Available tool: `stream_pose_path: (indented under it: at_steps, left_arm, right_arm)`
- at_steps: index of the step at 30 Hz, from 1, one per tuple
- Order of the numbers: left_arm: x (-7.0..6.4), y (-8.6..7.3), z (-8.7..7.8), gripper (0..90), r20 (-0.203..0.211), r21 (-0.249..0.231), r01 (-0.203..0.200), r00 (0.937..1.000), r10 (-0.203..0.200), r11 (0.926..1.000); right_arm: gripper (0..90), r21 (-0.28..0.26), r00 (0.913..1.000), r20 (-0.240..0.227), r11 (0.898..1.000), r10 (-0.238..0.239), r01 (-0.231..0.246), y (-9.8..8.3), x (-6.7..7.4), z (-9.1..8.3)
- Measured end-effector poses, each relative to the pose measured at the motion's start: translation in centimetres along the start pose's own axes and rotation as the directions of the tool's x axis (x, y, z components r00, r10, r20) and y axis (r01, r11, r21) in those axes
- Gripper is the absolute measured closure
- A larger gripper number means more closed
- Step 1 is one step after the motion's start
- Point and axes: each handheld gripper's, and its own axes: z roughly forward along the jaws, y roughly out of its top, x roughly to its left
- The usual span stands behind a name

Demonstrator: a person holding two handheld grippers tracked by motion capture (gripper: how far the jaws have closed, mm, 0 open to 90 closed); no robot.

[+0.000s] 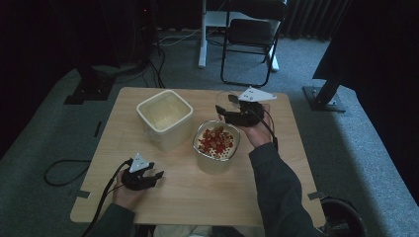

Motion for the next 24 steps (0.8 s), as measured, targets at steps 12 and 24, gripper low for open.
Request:
stream_pose_path:
  at_steps: [12,24]
  left_arm:
    - [0.0,0.0,0.0,45.7,-0.003,0.004,0.002,1.0000,-0.002,1.0000]
    - [0.0,0.0,0.1,45.6,-0.006,0.007,0.011,0.9999,-0.011,0.9999]
  right_arm:
    - [36.2,-0.017,0.9994,-0.030,1.000,0.018,-0.019,1.4,0.3,1.2]
    - [36.1,-0.028,0.9950,-0.074,0.997,0.066,-0.068,2.5,0.3,2.5]
